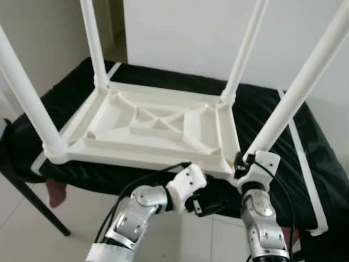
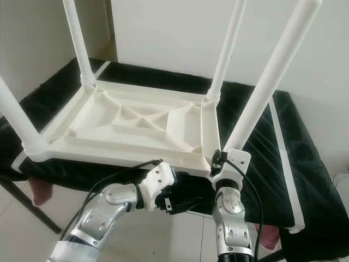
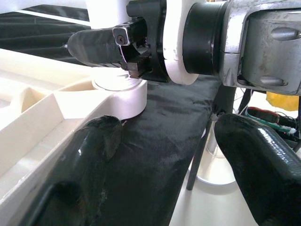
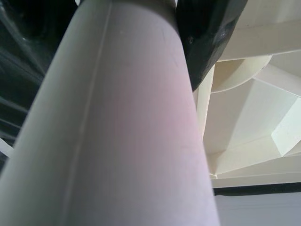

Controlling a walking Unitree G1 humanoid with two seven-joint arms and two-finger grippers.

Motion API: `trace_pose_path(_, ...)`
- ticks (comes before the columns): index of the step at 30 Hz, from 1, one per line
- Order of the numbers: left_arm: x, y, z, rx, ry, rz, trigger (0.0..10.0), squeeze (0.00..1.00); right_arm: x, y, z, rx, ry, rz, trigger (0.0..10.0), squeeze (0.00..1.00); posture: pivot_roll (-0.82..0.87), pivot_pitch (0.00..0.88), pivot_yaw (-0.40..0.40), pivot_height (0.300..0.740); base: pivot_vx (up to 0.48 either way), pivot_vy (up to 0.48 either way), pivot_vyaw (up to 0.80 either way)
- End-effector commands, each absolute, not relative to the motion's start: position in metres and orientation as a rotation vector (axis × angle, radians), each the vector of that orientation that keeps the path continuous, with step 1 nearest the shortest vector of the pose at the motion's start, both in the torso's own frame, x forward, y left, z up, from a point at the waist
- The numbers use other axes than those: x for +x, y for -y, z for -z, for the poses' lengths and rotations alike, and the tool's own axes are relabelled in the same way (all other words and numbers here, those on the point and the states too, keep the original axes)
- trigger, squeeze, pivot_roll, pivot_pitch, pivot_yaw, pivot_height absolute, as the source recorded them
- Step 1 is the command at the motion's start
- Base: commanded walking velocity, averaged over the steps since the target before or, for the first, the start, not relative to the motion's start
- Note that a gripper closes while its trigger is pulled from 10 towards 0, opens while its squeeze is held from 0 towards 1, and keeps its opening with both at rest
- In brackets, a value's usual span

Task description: Building children table

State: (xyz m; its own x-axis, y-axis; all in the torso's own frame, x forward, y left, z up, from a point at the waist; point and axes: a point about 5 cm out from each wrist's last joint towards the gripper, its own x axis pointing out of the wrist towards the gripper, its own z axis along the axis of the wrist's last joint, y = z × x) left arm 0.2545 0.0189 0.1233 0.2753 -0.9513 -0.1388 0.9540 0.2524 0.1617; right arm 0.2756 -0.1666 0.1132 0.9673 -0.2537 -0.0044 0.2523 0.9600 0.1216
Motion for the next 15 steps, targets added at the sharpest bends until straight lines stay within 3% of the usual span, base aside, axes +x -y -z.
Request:
trace_pose_path(1,0.257,-0.017,-0.125,0.231,-0.003,1.254,10.0,0.0,0.27,0.17,-0.096,0.169,-0.078,0.297,10.0,0.38,0.02,0.0,-0.062,0.74,0.0,0.0,0.0)
trace_pose_path(2,0.258,-0.017,-0.125,0.232,-0.002,1.255,10.0,0.0,0.27,0.171,-0.097,0.164,-0.077,0.303,10.0,0.38,0.02,0.0,-0.062,0.74,0.0,0.0,0.0)
trace_pose_path(3,0.258,-0.016,-0.125,0.233,0.0,1.256,10.0,0.0,0.27,0.171,-0.098,0.167,-0.074,0.3,10.0,1.0,0.02,0.0,-0.061,0.74,0.0,0.0,0.0)
trace_pose_path(11,0.258,-0.015,-0.126,0.232,0.004,1.258,10.0,0.0,0.272,0.172,-0.105,0.173,-0.043,0.26,10.0,1.0,0.02,0.0,-0.064,0.74,0.0,0.0,0.0)
trace_pose_path(14,0.257,-0.015,-0.125,0.234,0.004,1.258,10.0,0.0,0.277,0.185,-0.114,0.128,-0.006,0.124,10.0,1.0,0.02,0.0,-0.064,0.74,0.0,0.0,0.0)
trace_pose_path(15,0.258,-0.015,-0.125,0.235,0.004,1.257,10.0,0.0,0.279,0.189,-0.115,0.111,-0.007,0.085,10.0,0.67,0.02,0.0,-0.064,0.74,0.0,0.0,0.0)
